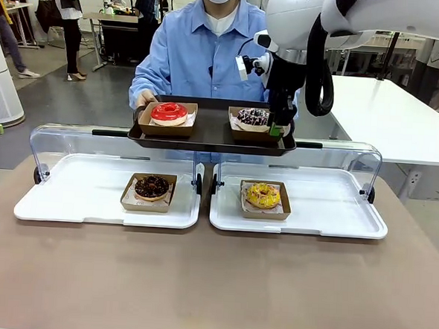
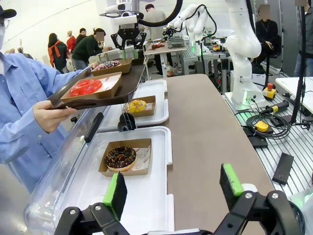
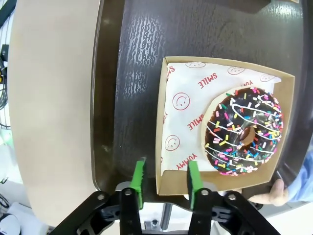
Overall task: Provide the desired donut to the person.
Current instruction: Place the picked Paper togo box onto the Handle tray extended by the person.
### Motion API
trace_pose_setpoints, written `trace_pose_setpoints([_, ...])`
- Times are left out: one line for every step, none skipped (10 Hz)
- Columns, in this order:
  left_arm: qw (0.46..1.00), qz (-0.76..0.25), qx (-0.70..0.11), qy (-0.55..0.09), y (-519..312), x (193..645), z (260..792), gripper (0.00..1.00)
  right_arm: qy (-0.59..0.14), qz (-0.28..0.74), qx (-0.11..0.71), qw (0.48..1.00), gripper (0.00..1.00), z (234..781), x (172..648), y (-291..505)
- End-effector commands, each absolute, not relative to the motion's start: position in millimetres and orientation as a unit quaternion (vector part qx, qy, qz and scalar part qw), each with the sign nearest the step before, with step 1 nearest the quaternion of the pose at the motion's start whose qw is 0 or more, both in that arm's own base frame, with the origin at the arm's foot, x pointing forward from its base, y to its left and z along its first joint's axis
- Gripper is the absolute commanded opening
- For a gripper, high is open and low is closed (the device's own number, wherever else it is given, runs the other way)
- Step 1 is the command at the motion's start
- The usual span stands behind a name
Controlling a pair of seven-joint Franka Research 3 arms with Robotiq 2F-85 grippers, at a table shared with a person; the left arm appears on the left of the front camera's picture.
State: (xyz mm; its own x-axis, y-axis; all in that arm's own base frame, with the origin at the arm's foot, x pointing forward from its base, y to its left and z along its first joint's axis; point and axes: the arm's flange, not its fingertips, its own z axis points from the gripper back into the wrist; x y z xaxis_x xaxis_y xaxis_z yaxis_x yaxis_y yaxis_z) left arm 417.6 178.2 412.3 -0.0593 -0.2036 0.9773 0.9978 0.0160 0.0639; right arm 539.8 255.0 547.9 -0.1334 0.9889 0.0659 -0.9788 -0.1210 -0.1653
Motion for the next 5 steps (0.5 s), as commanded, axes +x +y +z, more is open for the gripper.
trace_pose_setpoints([0.544,-0.550,-0.423,-0.472,177.3,418.7,414.4,1.00,-0.087,0.753,-0.049,0.650,1.00,546.4,538.8,251.1])
trace_pose_setpoints([0.544,-0.550,-0.423,-0.472,177.3,418.7,414.4,1.00,-0.088,0.753,-0.049,0.650,0.93,547.5,539.2,251.0])
trace_pose_setpoints([0.544,-0.550,-0.423,-0.472,177.3,418.7,414.4,1.00,-0.088,0.753,-0.050,0.650,1.00,548.0,540.1,250.7])
trace_pose_setpoints([0.544,-0.550,-0.423,-0.472,177.3,418.7,414.4,1.00,-0.087,0.754,-0.050,0.649,1.00,548.2,539.9,250.2])
trace_pose_setpoints([0.544,-0.550,-0.423,-0.472,177.3,418.7,414.4,1.00,-0.087,0.754,-0.050,0.649,1.00,548.6,539.8,249.7])
